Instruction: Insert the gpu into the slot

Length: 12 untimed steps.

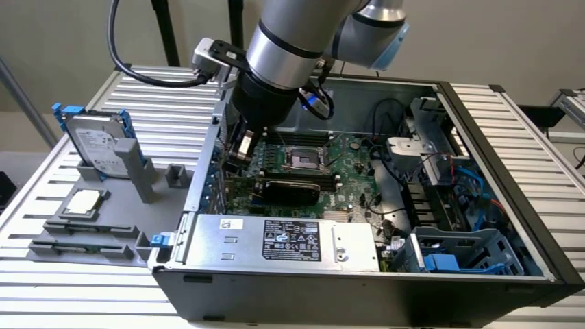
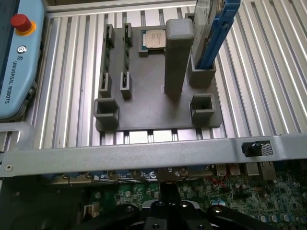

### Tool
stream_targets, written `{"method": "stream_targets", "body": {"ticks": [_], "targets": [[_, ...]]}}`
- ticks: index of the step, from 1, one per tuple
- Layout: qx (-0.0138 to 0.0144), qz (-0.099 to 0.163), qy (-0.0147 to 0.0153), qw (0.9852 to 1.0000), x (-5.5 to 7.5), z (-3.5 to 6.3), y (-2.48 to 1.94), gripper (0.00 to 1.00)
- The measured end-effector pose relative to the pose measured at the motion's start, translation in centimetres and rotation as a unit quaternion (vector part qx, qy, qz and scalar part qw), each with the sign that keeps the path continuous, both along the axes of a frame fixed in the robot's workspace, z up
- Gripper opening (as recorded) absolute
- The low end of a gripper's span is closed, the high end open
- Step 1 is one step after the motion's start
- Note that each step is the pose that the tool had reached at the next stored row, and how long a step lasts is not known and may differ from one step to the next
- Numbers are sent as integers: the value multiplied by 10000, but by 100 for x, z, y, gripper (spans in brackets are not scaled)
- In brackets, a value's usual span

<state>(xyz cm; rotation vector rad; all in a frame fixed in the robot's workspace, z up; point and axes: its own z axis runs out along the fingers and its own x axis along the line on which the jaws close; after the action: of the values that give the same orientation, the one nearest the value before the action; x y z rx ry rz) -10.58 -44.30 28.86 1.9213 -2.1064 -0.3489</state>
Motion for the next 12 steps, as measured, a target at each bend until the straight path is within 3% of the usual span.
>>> {"method": "stream_targets", "body": {"ticks": [12], "targets": [[-4,0,0,10000,-14,-3,30,11]]}}
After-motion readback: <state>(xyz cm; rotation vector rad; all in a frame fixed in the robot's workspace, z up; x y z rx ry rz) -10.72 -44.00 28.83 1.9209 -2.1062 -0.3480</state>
